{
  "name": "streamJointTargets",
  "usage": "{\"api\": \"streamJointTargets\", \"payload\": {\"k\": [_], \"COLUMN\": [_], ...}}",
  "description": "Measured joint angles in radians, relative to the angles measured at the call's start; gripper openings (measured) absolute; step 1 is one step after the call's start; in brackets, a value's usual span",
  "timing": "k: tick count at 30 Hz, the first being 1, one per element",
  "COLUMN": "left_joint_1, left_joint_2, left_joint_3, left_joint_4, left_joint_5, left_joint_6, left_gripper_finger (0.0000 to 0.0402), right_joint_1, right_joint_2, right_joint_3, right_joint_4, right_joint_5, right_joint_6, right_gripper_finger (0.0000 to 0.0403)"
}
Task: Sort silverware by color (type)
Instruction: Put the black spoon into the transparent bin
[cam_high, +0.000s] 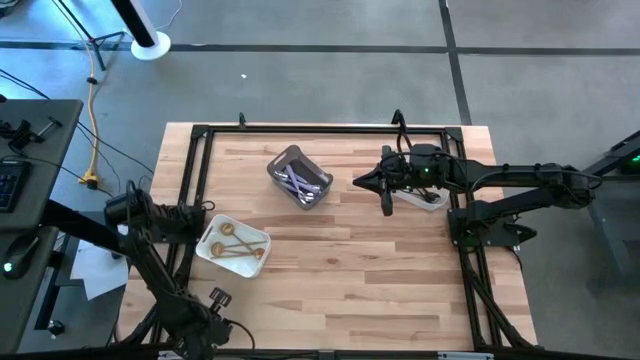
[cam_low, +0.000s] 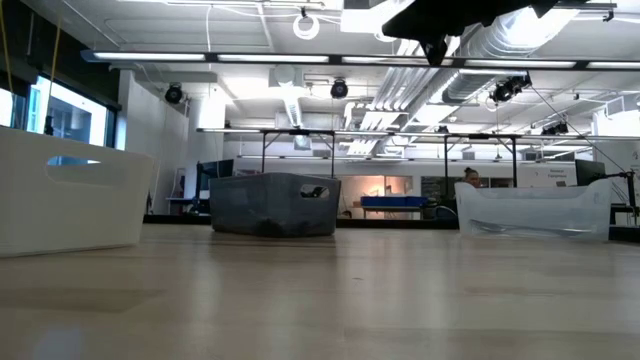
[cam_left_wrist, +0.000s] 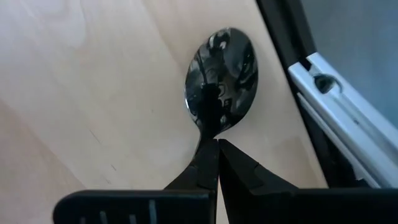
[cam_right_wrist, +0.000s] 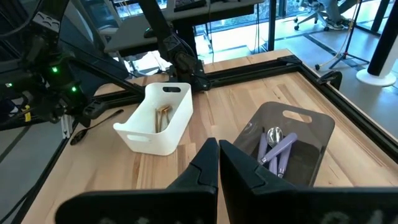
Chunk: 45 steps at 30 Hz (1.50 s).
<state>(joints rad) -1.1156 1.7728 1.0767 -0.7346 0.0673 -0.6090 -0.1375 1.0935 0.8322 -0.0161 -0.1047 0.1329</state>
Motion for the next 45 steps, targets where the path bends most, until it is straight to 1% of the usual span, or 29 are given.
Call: {"api": "streamJointTargets", "payload": {"k": [5, 8, 11, 19, 23, 29, 38, 41, 45], "left_joint_1": [0.002, 0.009, 0.001, -0.01, -0.011, -0.01, -0.011, -0.01, -0.008], "left_joint_2": [0.012, 0.004, 0.001, 0.001, 0.001, -0.005, -0.026, -0.027, -0.027], "left_joint_3": [0.0, 0.0, 0.0, 0.0, 0.0, 0.0, -0.001, -0.024, -0.048], "left_joint_4": [-0.003, -0.005, -0.005, -0.006, -0.024, -0.051, -0.049, -0.018, 0.003], "left_joint_5": [-0.016, -0.05, -0.06, -0.048, -0.078, -0.101, -0.099, -0.081, -0.052], "left_joint_6": [0.003, -0.045, -0.076, -0.056, -0.043, -0.042, -0.05, -0.043, -0.025], "left_gripper_finger": [0.0, 0.0, 0.0, 0.0, 0.0003, 0.0035, 0.0091, 0.0102, 0.0106], "right_joint_1": [0.0, 0.0, 0.0, 0.0, 0.0, 0.0, 0.0, 0.0, 0.0], "right_joint_2": [0.0, 0.0, 0.0, 0.0, 0.0, 0.0, 0.0, 0.0, 0.0], "right_joint_3": [0.0, 0.0, 0.0, 0.0, 0.0, 0.0, 0.0, 0.0, 0.0], "right_joint_4": [-0.003, -0.003, -0.003, -0.003, -0.004, -0.01, -0.036, -0.04, -0.041], "right_joint_5": [0.0, 0.003, 0.005, 0.022, 0.022, 0.021, 0.021, 0.025, 0.025], "right_joint_6": [0.005, 0.022, 0.024, 0.024, 0.024, 0.05, 0.05, 0.05, 0.05], "right_gripper_finger": [0.0, 0.0, 0.0, 0.0, 0.0, 0.0, 0.0, 0.0, 0.0]}}
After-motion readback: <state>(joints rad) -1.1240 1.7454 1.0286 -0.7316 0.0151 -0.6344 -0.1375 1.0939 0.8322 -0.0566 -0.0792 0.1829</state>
